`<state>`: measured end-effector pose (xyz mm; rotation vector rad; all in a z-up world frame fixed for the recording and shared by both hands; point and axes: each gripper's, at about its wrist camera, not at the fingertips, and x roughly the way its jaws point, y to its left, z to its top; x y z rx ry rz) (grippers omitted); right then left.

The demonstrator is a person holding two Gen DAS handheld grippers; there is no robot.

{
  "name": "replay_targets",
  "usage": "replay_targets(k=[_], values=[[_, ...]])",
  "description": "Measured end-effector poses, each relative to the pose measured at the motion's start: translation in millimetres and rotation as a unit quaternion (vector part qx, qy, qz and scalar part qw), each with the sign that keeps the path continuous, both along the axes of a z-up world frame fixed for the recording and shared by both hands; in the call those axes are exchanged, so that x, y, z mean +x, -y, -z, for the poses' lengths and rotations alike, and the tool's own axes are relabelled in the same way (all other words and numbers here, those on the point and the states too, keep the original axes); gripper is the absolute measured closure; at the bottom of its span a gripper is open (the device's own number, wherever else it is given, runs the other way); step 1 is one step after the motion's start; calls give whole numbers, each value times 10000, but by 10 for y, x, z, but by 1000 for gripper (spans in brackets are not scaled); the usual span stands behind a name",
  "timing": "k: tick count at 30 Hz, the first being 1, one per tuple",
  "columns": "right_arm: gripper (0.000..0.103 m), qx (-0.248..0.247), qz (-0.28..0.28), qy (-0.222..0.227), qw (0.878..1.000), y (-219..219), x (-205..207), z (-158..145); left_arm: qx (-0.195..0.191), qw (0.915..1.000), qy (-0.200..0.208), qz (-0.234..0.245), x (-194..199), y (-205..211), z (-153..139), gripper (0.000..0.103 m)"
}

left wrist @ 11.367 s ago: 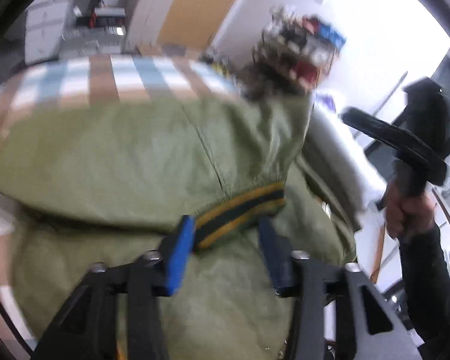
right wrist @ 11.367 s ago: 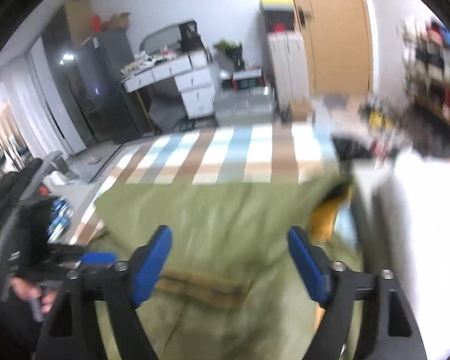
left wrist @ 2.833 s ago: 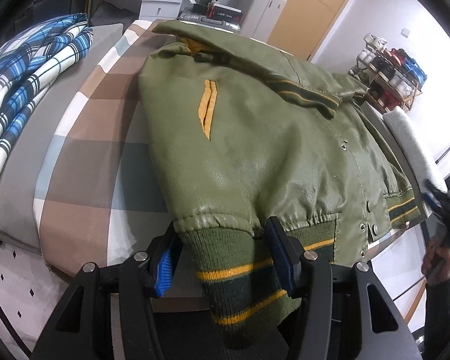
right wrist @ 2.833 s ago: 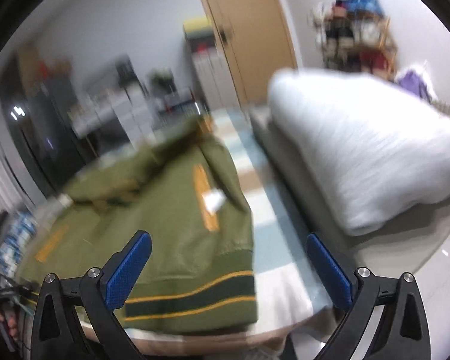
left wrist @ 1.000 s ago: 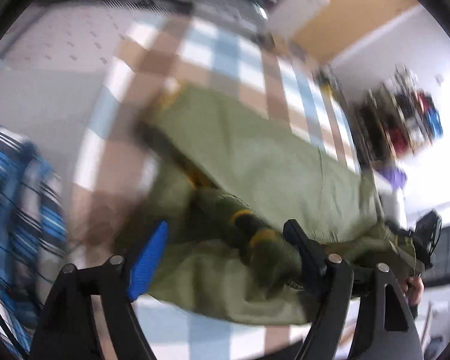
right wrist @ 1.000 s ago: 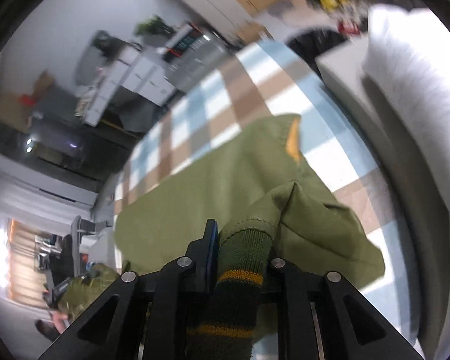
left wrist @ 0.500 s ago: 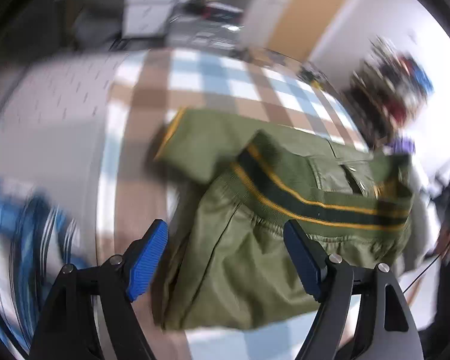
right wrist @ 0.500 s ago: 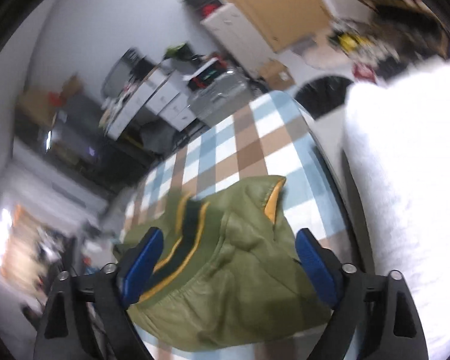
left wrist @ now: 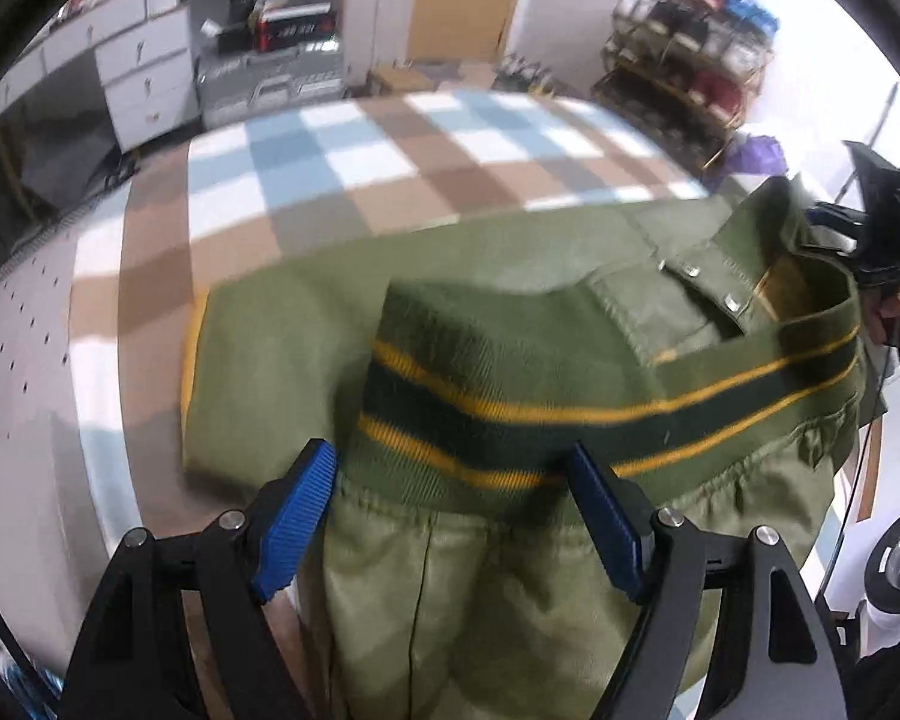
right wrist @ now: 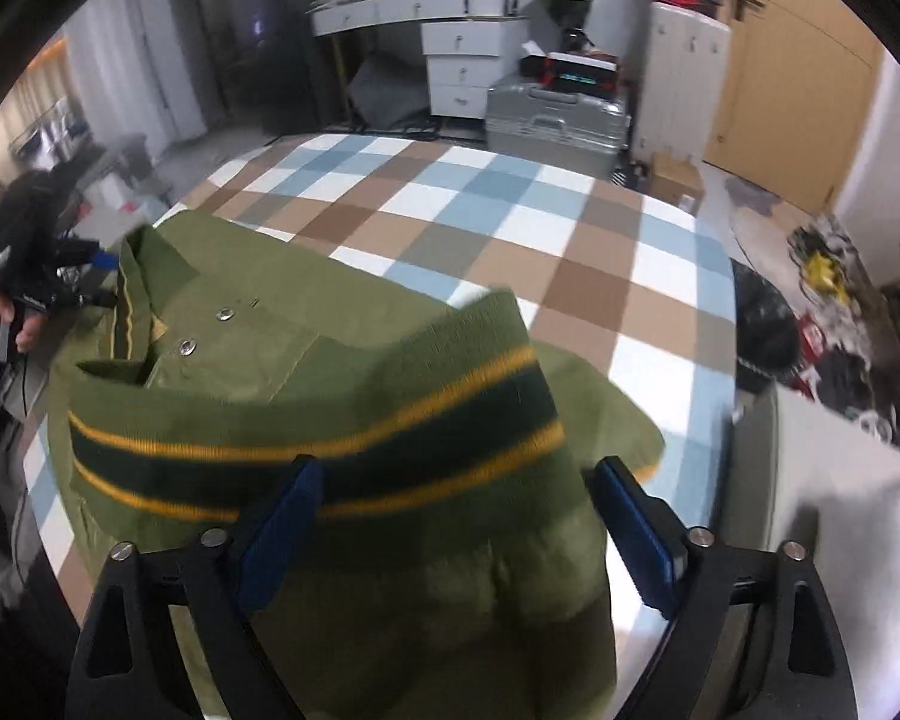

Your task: Fold large clothes

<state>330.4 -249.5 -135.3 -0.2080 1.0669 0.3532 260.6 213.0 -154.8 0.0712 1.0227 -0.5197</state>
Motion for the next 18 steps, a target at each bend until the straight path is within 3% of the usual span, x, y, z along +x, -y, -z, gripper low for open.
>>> replay_targets(k=[2,4,6,7,10,13,16,18], values=[[27,107,-53,18,9999,-6,3,0,-6,9998,108,164,-1,57,-25,27],[42,68,-123,24,9999,-13,-53,16,146,9990,212,352,-11,129,-2,27],[74,191,-123,81,9997,17,-143,-8,170,9986,182,477,-2,159,53,27],[79,315,-104,72,9994,40,-205,-40,125,9987,142,474,2,155,67,29],[82,618,-204,90,9978,53,-441,-183,-140,9975,148,673,-83,131,-34,44],[81,710,-436,26,9965,-7,-638,-270,-94,9979,220,606,-107,101,-136,44],[76,382,-535,47,9978,-109,-666,-267,203,9985,297,403,-21,100,-128,43],[60,288,-558,-1,9980,-154,-604,-228,145,9985,131,508,43,134,-70,43]])
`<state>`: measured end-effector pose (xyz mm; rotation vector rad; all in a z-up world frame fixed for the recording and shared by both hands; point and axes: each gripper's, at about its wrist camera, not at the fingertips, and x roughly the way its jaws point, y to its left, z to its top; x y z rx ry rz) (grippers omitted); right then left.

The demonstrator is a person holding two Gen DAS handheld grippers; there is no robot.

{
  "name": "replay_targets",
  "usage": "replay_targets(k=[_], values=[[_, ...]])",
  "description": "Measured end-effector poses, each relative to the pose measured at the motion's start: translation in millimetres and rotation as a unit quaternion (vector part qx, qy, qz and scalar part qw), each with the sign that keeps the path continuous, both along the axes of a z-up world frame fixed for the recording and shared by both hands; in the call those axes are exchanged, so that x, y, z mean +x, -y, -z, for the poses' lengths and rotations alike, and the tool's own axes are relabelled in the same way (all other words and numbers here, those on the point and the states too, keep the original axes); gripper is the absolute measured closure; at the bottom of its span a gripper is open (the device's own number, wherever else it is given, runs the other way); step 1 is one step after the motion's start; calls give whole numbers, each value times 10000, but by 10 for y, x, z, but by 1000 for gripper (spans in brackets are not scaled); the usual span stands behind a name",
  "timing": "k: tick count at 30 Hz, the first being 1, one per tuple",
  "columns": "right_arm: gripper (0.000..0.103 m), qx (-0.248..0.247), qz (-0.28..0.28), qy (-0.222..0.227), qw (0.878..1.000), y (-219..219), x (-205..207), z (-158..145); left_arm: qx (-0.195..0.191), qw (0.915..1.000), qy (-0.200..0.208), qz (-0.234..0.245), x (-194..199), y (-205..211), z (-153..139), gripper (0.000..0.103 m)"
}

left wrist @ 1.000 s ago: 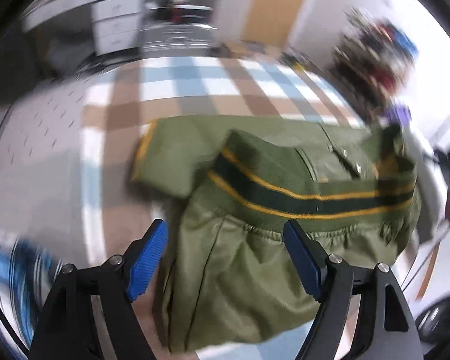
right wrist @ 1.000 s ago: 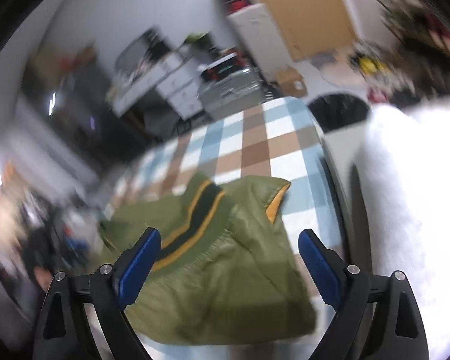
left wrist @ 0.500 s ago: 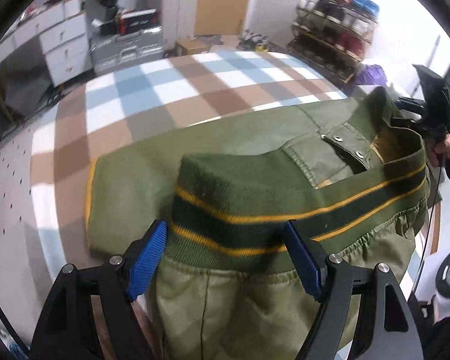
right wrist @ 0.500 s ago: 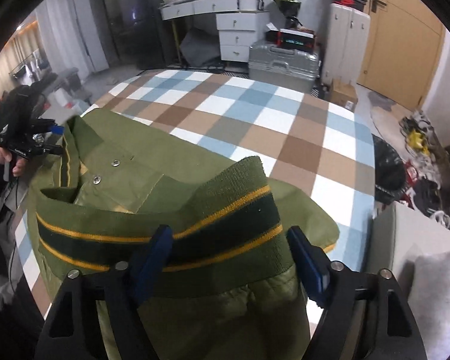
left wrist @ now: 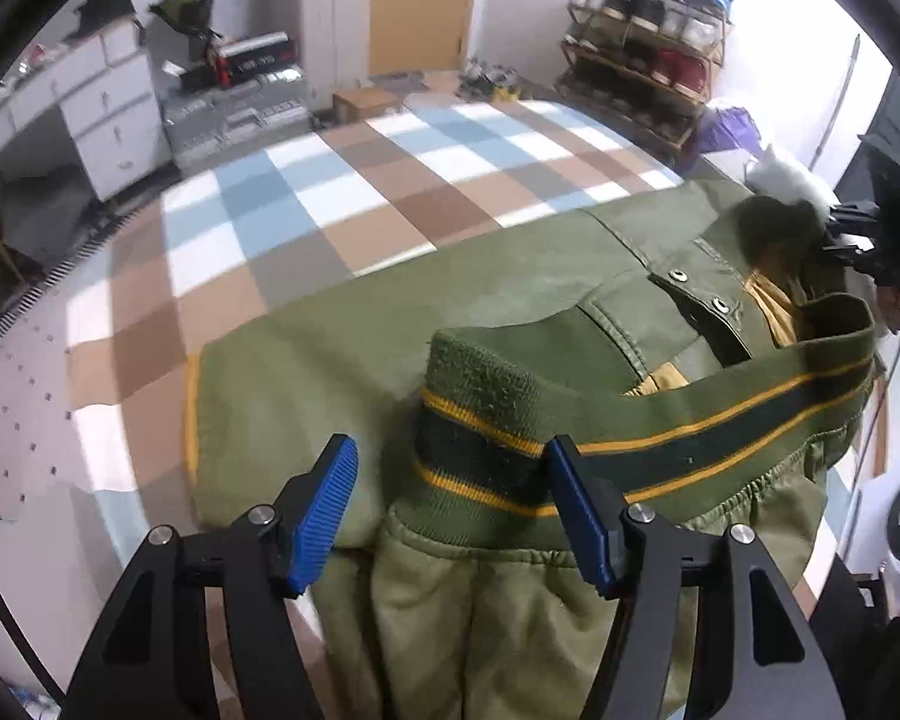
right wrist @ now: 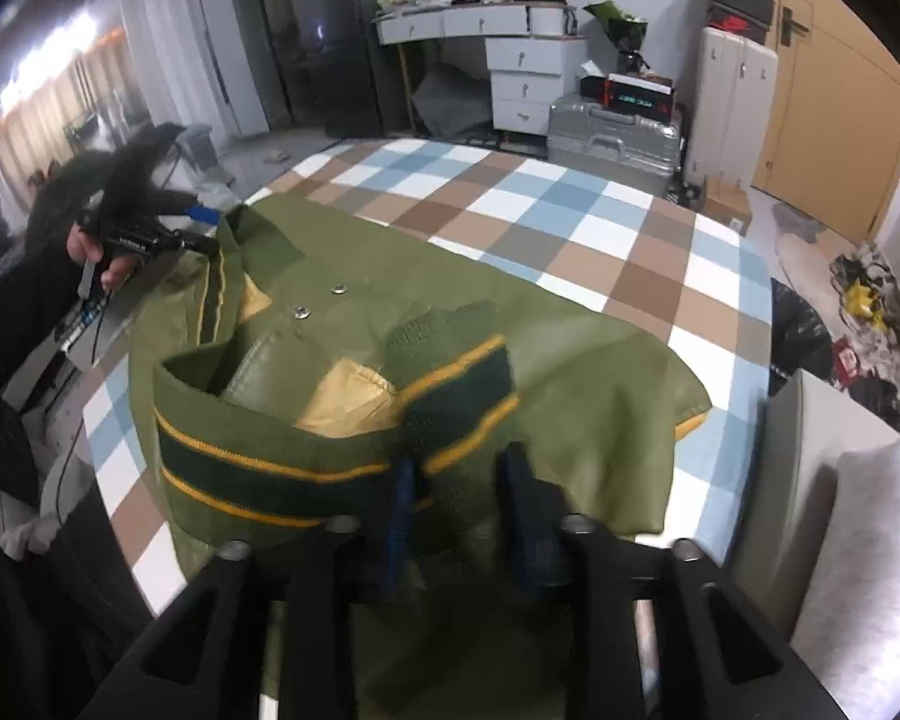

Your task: Fold large clothes

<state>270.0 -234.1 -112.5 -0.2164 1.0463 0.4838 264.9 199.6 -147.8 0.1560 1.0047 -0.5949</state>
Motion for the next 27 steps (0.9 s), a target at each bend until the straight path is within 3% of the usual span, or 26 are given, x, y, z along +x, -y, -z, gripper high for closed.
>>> replay_targets(k=[1,3,4,7,8,9,10,11,12,13,14,17,20,22,24,26,27], values=[[55,-47,-45,-20,10000,-37,50,30,-66,9999,-121,78,32,30,33,42],[34,-199,-116,-18,9997,-101,126,93,-198,9982,-389,401,58,123,103,40],[31,-235,-177,-38,9996,-139,170,135,-87,9981,-371,478,67,165,132,33],[27,-476,-228,-54,9986,-204,289,265,173,9975,-275,623,70,287,223,33],[30,-527,-186,-92,9984,-211,332,306,125,9978,-250,598,62,283,211,35],[40,-513,-118,-115,9985,-205,356,324,96,9980,-232,581,50,277,197,39],[49,-492,-55,-119,9987,-190,354,325,132,9982,-175,556,12,277,177,57],[68,-487,-13,-99,9988,-173,337,315,235,9984,-84,511,-24,276,158,72],[81,-537,0,-44,9985,-158,304,291,342,9984,3,442,-78,271,124,77],[83,-537,-26,36,9985,-140,231,237,350,9987,47,380,-144,261,78,89],[87,-553,-8,114,9984,-128,191,196,408,9985,158,343,-210,261,36,94],[91,-388,311,380,9980,-43,12,-43,674,9954,664,114,-483,267,-175,97],[92,-9,851,699,9939,131,-81,-315,558,9942,823,-401,-549,135,-409,97],[92,402,1273,833,9875,339,-41,-460,368,9930,634,-930,-419,-67,-517,97],[94,485,1635,825,9819,496,111,-470,134,9898,453,-1346,-236,-263,-564,97],[94,671,2037,630,9747,683,355,-394,-144,9857,358,-1641,-47,-391,-602,98],[94,783,2203,447,9713,767,505,-311,-98,9835,385,-1765,56,-405,-613,100]])
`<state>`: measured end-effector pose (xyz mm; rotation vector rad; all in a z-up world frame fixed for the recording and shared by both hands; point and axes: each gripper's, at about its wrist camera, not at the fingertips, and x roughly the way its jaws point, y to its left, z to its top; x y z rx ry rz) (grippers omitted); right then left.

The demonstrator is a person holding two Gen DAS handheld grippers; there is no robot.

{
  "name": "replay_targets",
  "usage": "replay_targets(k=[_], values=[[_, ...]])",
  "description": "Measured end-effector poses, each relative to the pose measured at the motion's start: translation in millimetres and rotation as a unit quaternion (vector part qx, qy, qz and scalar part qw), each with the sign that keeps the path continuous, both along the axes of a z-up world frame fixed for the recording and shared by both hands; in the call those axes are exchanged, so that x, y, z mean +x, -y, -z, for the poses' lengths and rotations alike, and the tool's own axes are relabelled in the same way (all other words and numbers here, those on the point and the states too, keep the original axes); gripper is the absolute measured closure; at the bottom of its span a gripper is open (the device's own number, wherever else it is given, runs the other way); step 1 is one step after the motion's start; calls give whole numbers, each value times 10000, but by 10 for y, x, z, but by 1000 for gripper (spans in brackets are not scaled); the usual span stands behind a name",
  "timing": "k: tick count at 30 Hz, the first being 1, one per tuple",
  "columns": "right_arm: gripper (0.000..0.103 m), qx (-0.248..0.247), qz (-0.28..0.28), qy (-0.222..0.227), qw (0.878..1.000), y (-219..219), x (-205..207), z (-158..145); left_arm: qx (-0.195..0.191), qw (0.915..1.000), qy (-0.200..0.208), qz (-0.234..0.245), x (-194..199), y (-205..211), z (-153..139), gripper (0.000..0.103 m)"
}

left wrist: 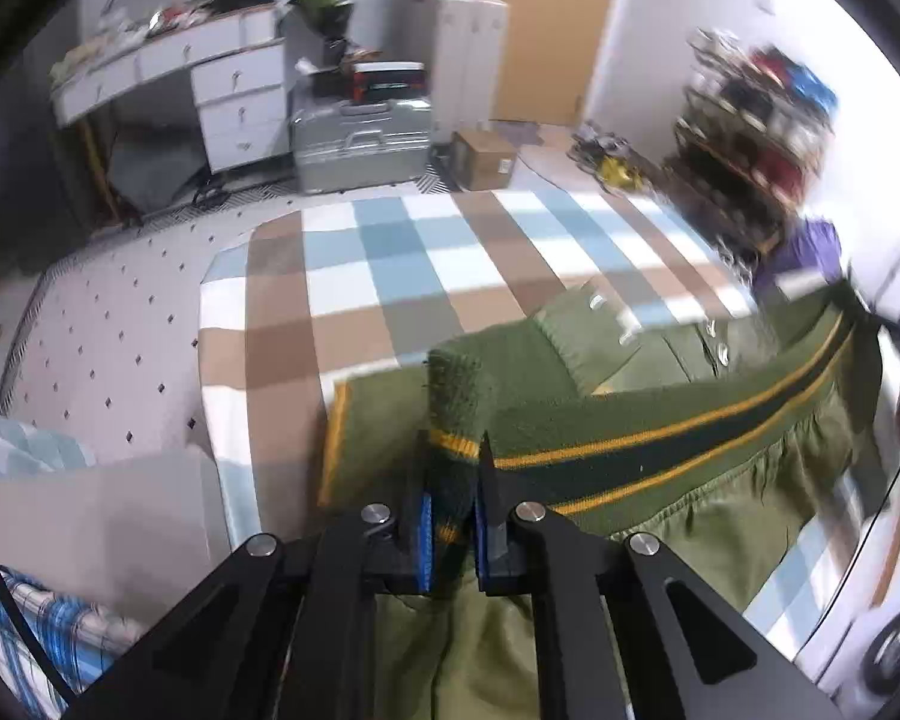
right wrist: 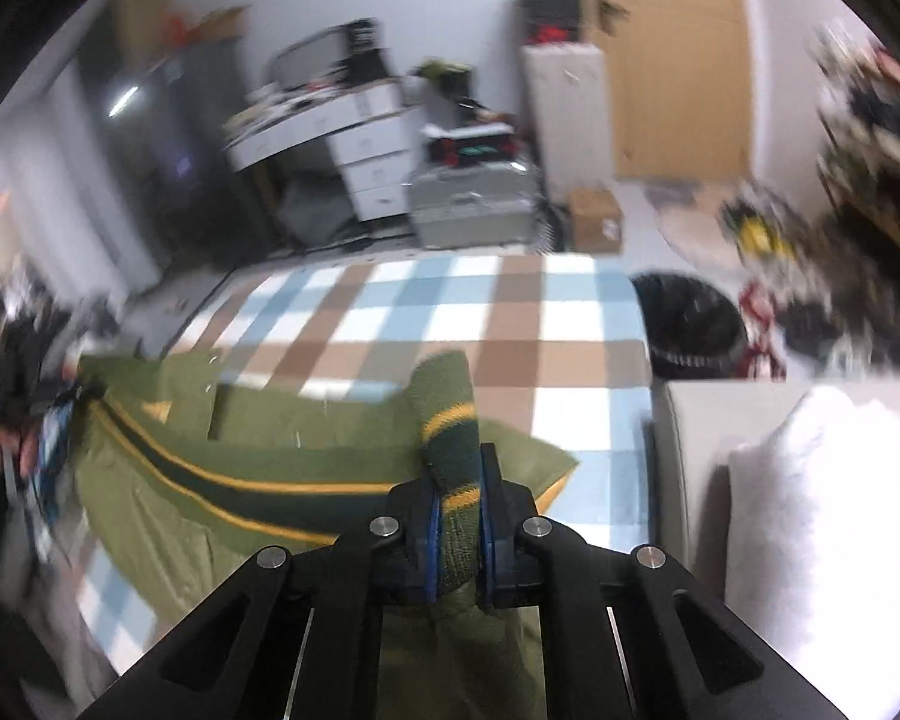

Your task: Fold large clothes

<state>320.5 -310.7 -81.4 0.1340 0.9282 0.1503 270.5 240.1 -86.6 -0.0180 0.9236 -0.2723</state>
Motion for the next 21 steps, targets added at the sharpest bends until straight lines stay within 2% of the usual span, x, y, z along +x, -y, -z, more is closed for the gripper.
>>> replay_targets(k=[3,8,9,11,12,14,15,17,19,21], values=[[94,-167,195,-319,9992,62,353,260,177,9996,-118,-165,307,86,116,100],[93,-329,443,-655,9963,166,643,686,379,9962,-666,-422,637,125,619,100],[92,-327,547,-805,9947,212,674,785,277,9948,-820,-533,686,79,728,100],[92,-382,597,-923,9932,267,679,906,125,9945,-828,-636,699,1,800,99],[92,-656,644,-860,9920,277,672,944,66,9939,-846,-710,713,-32,842,99],[92,-761,629,-967,9904,291,675,1013,-68,9926,-883,-836,698,-81,822,92],[87,-747,660,-1006,9899,309,672,1001,-83,9921,-890,-880,674,-94,772,89],[80,-839,702,-879,9901,288,626,857,-4,9911,-840,-1030,604,-107,605,74],[63,-1128,689,-570,9896,201,500,574,-5,9930,-572,-1030,437,-106,319,68],[36,-1263,423,-165,9910,75,380,309,124,9955,-180,-921,291,-55,37,63]])
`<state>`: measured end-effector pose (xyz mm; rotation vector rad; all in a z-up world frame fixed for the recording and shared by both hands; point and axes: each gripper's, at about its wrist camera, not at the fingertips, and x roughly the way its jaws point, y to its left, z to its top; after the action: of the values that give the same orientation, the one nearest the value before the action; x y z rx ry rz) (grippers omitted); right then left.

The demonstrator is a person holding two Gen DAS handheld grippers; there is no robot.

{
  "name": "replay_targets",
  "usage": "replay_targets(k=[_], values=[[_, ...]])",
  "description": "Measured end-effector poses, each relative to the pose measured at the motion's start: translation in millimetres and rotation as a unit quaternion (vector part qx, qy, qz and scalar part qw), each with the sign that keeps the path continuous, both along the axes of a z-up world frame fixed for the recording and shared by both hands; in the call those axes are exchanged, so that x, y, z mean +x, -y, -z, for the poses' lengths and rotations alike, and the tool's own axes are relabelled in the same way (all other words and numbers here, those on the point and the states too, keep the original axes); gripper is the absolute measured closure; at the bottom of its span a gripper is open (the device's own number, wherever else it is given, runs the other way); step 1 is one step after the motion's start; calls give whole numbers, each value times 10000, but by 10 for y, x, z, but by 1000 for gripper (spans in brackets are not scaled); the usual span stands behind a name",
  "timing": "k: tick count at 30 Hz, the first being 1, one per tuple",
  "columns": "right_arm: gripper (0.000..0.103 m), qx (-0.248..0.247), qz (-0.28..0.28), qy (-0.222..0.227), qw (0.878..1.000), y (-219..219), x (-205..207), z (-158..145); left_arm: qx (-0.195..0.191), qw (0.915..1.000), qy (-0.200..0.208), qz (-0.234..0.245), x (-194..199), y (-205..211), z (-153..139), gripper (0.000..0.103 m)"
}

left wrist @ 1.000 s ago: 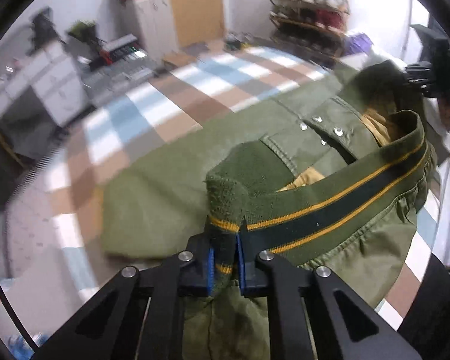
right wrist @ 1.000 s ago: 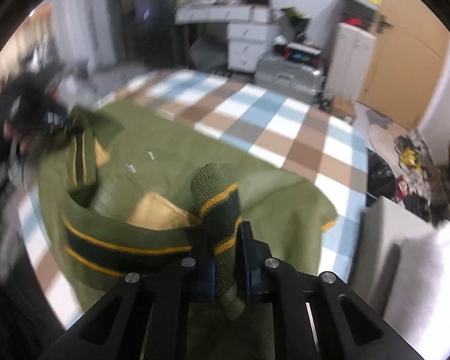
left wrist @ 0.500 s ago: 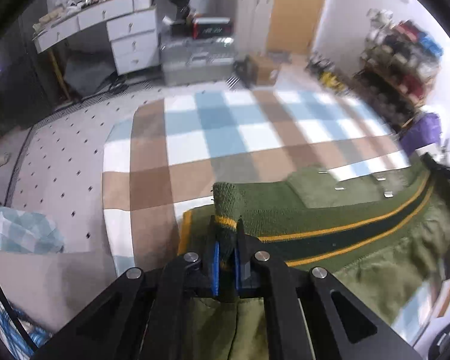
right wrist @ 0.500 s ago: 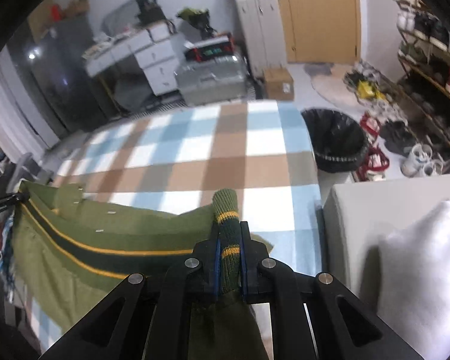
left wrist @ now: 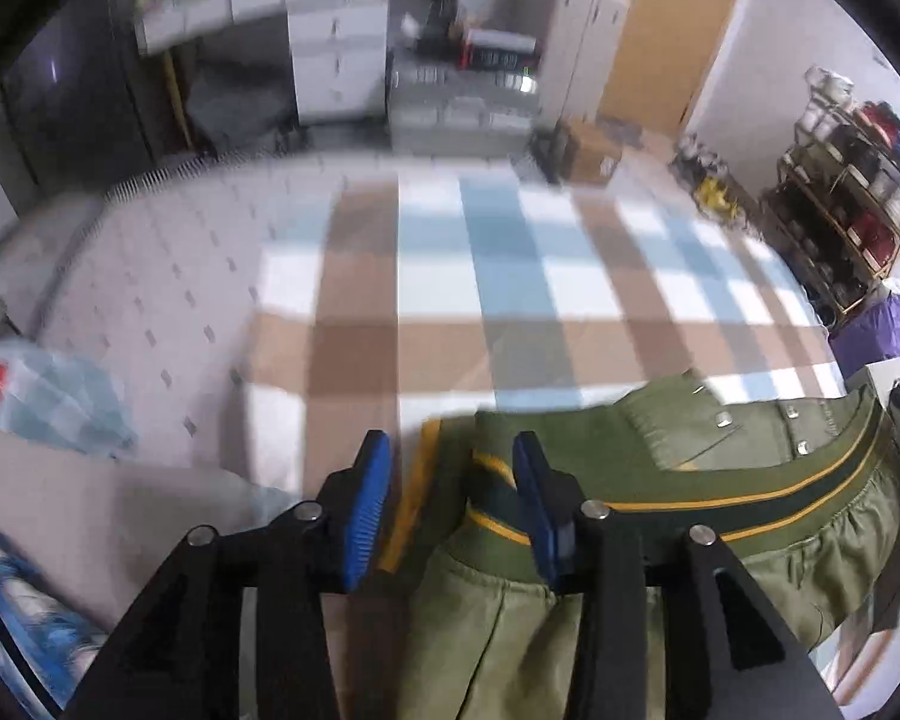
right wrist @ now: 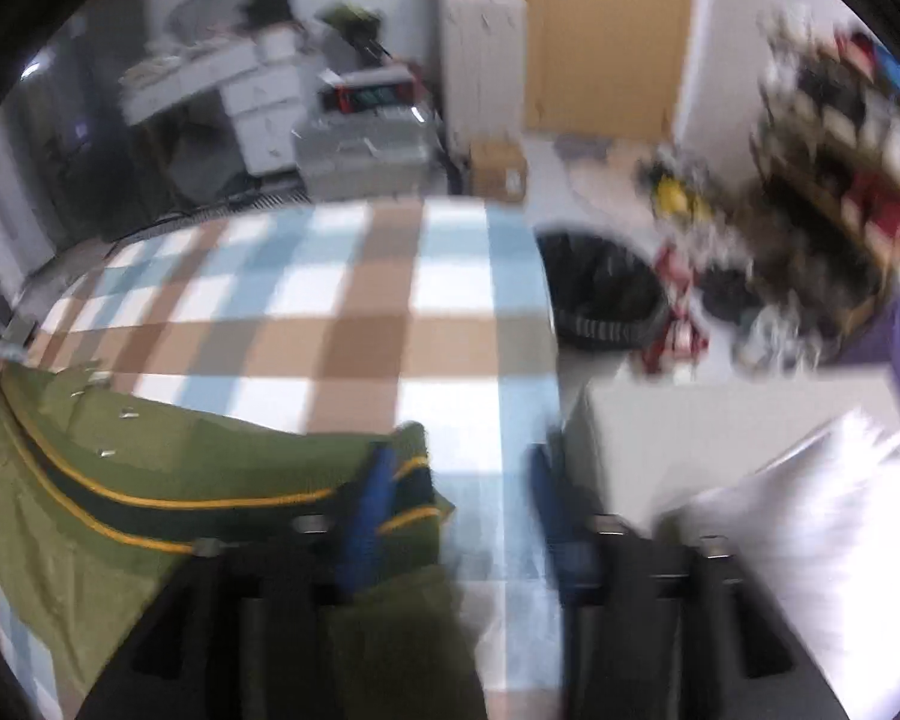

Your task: Fold large clothes

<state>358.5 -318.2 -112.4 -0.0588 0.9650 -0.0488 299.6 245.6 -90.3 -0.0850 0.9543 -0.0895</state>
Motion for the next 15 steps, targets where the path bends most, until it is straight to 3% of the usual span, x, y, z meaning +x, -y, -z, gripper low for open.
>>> replay_targets(k=[1,2,3,5,6,9,10,13,15], values=[[29,0,-188,225,9996,-64,-69,-128,-40,9997,174,153,-42,34,-111,50],[16,-17,-355,414,9985,-133,-142,-253,-128,9985,357,390,-96,113,-241,25],[6,21,-546,539,9971,-210,-195,-359,-142,9966,448,681,-119,240,-335,18],[0,328,-1217,508,9907,-401,-226,-453,47,9872,485,1516,-111,609,-411,17],[0,274,-1648,305,9855,-557,-198,-431,236,9787,374,2004,-94,852,-388,17],[1,-127,-2698,-413,9620,-1002,-81,-185,689,9415,-114,3297,-52,1464,-126,17],[2,-152,-2938,-608,9538,-1103,-51,-91,848,9230,-376,3735,-29,1698,42,17],[2,-606,-3557,-1139,9257,-1409,71,200,1067,8873,-975,4380,60,2054,412,17],[2,-747,-3761,-1369,9133,-1497,159,326,1050,8722,-1204,4624,137,2165,579,17]])
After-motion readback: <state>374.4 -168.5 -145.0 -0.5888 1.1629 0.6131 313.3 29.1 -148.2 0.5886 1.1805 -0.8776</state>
